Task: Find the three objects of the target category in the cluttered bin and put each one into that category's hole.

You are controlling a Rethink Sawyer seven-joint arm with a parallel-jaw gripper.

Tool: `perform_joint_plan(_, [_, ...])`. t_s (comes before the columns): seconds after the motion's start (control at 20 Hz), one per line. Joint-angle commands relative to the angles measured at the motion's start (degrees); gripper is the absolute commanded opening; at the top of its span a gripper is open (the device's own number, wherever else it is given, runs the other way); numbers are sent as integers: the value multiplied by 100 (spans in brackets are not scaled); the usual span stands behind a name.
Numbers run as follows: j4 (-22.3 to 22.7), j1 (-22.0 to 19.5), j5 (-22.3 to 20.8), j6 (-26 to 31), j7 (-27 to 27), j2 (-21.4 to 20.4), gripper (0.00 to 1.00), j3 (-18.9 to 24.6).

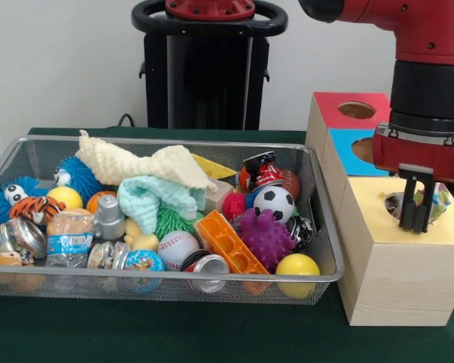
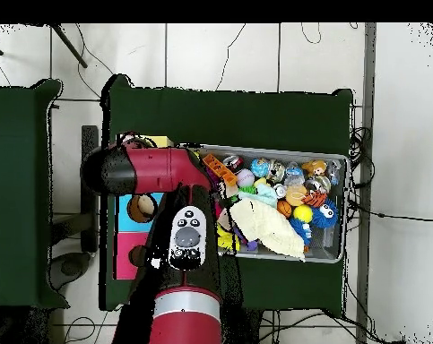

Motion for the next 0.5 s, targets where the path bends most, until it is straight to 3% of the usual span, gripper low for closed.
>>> perform_joint_plan(0.05, [788,-128,-278,712,-438,-17,0,747])
perform_joint_plan(0.5, [763,-206,-402,833,-574,-186,0,805])
